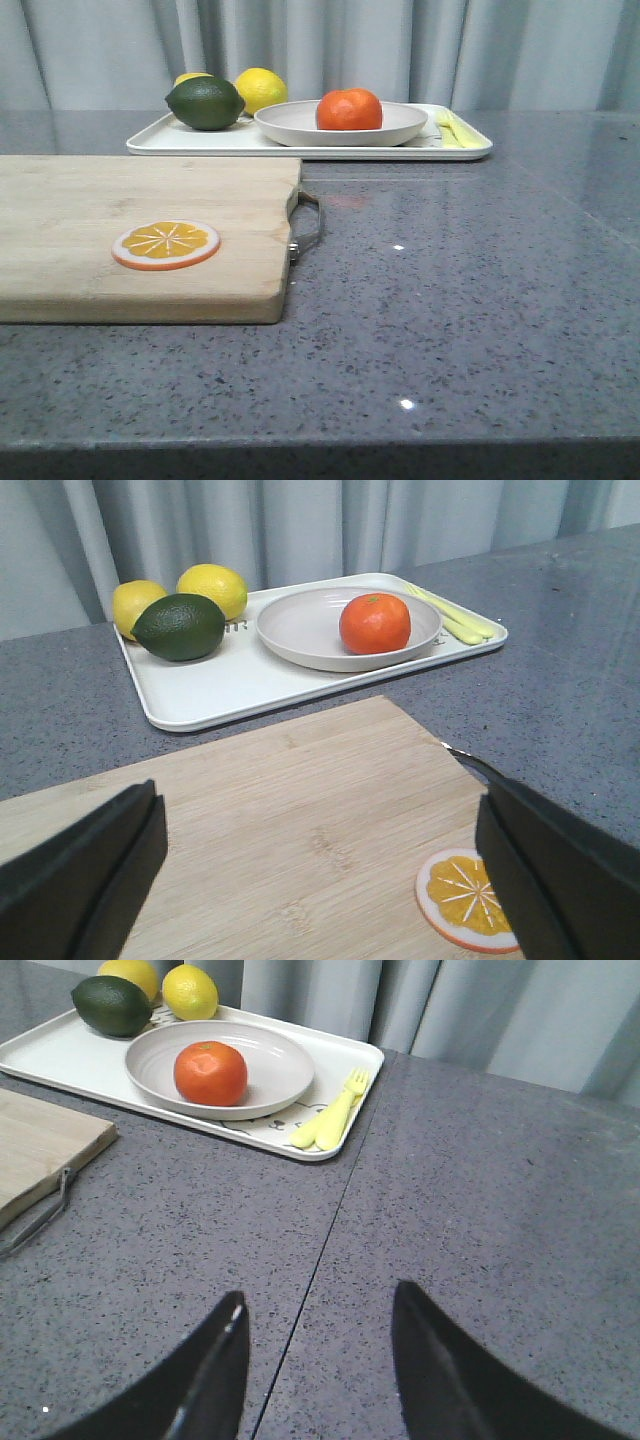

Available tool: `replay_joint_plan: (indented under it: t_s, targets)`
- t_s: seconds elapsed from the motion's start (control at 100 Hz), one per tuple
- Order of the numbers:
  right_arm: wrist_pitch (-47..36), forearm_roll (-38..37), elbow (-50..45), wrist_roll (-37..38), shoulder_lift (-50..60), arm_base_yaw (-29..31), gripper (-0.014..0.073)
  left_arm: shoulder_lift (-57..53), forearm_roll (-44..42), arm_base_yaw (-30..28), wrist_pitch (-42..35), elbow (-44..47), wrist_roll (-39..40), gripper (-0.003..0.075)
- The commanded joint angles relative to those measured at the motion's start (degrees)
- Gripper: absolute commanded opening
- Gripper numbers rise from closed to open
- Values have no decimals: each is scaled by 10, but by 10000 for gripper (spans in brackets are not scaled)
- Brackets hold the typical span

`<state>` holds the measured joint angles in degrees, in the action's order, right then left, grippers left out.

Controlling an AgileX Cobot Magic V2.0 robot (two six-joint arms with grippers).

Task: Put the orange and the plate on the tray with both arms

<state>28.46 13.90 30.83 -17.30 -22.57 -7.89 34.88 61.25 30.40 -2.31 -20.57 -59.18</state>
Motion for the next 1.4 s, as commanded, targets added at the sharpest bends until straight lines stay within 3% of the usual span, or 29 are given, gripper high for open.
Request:
replay_joint_plan:
  t_s: [0.0, 0.33, 0.45, 0.55, 0.67, 0.79, 1.39]
  targets:
    - [-106, 1, -20, -7, 18, 3, 350, -2, 3, -1, -17, -17, 0, 599]
    - [-169, 1, -39, -7, 27, 3, 349, -2, 3, -1, -17, -17, 0, 599]
    - [-167, 1, -39, -7, 27, 3, 271, -2, 3, -1, -17, -17, 0, 550]
    - [-162, 1, -39, -7, 27, 3, 121, -2, 3, -1, -17, -17, 0, 421]
    - [-155, 1, -39, -7, 27, 3, -66, -2, 3, -1, -17, -17, 0, 197]
    - [-154, 1, -39, -7, 27, 3, -67, -2, 3, -1, -17, -17, 0, -14]
    - [-155, 1, -39, -7, 27, 3, -67, -2, 3, -1, -17, -17, 0, -19]
